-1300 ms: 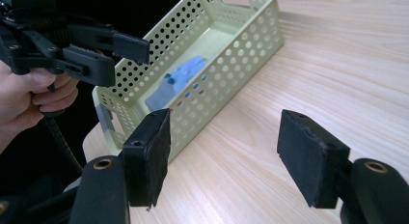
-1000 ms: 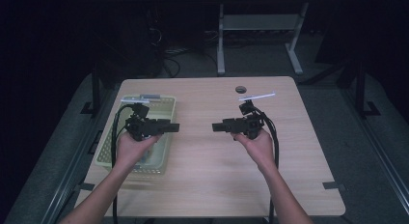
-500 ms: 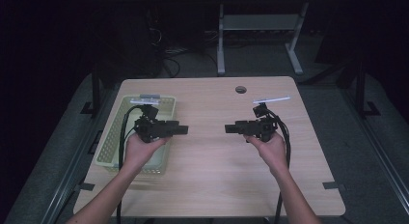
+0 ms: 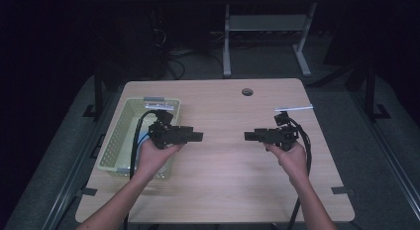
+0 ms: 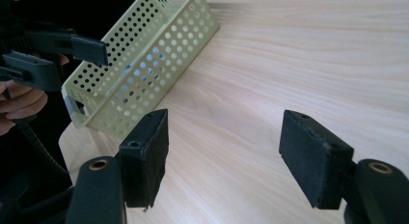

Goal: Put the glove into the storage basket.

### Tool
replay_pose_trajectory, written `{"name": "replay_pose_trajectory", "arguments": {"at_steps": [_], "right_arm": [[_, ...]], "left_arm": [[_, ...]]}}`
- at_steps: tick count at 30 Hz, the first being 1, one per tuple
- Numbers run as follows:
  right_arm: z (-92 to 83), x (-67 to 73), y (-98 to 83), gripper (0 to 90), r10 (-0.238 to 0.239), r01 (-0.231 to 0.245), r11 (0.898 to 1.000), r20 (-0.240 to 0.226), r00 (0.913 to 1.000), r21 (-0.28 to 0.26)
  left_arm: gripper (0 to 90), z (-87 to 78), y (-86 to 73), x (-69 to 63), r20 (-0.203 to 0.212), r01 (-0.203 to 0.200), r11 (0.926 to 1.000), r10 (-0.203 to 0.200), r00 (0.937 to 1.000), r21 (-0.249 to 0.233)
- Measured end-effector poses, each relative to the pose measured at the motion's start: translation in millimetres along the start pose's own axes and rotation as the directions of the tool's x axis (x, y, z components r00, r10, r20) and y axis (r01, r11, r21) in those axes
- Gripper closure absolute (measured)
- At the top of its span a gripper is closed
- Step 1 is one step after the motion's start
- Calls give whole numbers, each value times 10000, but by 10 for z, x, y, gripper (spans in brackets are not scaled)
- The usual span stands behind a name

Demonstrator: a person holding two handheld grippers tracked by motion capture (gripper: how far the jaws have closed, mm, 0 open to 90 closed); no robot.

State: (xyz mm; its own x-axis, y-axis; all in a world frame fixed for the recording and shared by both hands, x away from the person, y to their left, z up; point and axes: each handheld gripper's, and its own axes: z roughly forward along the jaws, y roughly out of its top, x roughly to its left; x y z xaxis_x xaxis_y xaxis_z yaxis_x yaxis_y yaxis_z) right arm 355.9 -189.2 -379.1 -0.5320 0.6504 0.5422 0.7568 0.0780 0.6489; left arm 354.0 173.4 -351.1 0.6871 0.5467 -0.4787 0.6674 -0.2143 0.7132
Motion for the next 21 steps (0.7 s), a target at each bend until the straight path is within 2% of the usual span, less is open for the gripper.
{"name": "replay_pose_trajectory", "arguments": {"at_steps": [11, 21], "right_arm": [[-153, -154, -157, 351, 307, -307, 9995, 270, 9992, 18], [-249, -302, -302, 348, 610, -607, 9981, 416, 9973, -84]], "left_arm": [[333, 153, -50, -158, 227, -312, 9994, 309, 9993, 141], [328, 247, -118, -226, 448, -417, 9989, 408, 9982, 190]]}}
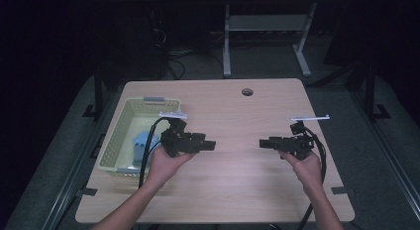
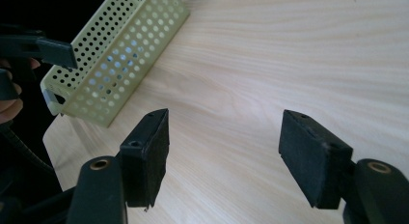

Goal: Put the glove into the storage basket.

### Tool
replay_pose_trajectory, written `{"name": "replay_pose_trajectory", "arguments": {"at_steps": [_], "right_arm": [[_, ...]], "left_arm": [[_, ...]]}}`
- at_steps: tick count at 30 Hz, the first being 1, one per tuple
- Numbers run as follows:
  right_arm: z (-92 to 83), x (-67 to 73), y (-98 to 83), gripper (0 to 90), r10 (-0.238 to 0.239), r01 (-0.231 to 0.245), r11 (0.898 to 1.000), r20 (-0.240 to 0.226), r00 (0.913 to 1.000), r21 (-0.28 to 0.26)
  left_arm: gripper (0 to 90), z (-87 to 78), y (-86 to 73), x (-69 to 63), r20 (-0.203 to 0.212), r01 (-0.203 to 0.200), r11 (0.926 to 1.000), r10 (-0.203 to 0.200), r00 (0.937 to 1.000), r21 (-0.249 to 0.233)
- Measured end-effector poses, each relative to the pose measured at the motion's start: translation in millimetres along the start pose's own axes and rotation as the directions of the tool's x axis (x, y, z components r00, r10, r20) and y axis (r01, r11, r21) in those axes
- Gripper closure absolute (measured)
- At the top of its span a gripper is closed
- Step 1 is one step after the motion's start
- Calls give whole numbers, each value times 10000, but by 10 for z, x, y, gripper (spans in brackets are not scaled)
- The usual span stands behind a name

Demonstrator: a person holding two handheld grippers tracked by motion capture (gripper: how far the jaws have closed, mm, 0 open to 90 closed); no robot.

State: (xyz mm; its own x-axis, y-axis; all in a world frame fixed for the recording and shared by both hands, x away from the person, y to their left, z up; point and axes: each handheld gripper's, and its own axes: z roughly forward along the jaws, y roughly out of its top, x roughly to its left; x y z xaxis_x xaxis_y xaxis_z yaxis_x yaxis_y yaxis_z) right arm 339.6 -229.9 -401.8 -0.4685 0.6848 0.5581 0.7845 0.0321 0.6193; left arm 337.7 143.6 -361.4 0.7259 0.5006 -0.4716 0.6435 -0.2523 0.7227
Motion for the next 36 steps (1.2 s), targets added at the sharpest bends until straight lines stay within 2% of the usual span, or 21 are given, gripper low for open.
{"name": "replay_pose_trajectory", "arguments": {"at_steps": [7, 10, 12, 16, 26, 31, 36], "right_arm": [[-30, -142, -150, 348, 326, -326, 9995, 126, 9994, 9], [-56, -181, -201, 347, 461, -461, 9989, 182, 9988, 2], [-73, -210, -230, 344, 368, -368, 9993, 239, 9990, 19], [-92, -257, -295, 340, 481, -482, 9988, 296, 9984, 25], [-128, -278, -459, 332, 338, -339, 9993, 87, 9994, 138], [-117, -322, -563, 321, 478, -482, 9985, 147, 9987, 260], [-136, -345, -661, 321, 592, -592, 9982, 164, 9981, 24]], "left_arm": [[326, 74, -88, -40, -15, -152, 9998, 153, 9999, 147], [319, 108, -121, -57, 83, -22, 9998, 21, 10000, 183], [317, 121, -140, -71, 85, -120, 9998, 118, 9999, 180], [311, 158, -189, -114, 137, -119, 9996, 115, 9998, 257], [307, 285, -352, -221, 467, -270, 9988, 251, 9986, 399], [299, 357, -451, -259, 608, -415, 9978, 383, 9974, 522], [290, 415, -557, -297, 624, -526, 9969, 489, 9969, 591]]}}
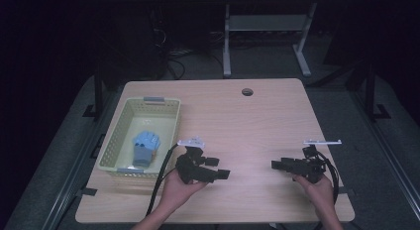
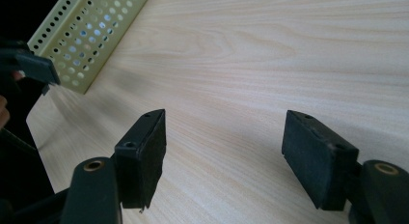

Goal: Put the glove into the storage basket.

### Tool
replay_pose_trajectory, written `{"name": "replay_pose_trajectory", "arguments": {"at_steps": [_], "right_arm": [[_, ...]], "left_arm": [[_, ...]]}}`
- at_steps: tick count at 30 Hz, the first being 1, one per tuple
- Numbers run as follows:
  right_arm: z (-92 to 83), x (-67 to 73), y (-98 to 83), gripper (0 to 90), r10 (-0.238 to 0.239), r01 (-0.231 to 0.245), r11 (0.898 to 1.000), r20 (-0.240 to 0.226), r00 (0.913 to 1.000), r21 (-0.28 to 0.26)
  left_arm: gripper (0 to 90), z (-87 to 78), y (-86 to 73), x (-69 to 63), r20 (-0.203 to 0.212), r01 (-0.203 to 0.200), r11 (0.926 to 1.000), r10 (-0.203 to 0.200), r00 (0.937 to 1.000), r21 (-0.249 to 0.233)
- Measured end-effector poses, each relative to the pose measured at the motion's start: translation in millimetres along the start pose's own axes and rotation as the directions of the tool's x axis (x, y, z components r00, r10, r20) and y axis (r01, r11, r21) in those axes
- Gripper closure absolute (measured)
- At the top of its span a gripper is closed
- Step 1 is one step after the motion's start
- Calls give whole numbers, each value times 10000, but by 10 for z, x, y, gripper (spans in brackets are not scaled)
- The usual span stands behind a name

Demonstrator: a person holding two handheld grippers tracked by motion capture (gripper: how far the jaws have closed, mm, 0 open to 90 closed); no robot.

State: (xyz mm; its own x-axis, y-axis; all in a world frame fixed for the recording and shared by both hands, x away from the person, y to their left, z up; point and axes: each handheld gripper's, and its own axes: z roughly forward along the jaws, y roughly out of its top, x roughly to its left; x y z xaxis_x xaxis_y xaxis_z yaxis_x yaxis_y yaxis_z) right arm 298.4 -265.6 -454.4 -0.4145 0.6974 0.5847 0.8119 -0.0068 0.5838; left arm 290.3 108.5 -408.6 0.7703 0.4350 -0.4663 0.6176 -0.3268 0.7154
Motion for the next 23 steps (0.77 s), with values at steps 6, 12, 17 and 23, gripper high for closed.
{"name": "replay_pose_trajectory", "arguments": {"at_steps": [6, 12, 17, 23], "right_arm": [[-23, 9, -66, 317, 52, -55, 9999, -200, 9998, -148], [7, 8, -120, 313, 21, -25, 9998, -222, 9998, -178], [36, 64, -175, 304, -399, 399, 9991, 29, 9992, 159], [11, 92, -203, 294, -612, 613, 9981, -125, 9980, 7]], "left_arm": [[287, 50, -104, -19, 177, -27, 9998, 30, 9998, -195], [272, 112, -232, 4, 285, 2, 10000, 0, 9996, -57], [260, 127, -331, 23, 283, -121, 9999, 119, 9995, 52], [253, 123, -413, 11, 457, -330, 9994, 326, 9984, 93]]}}
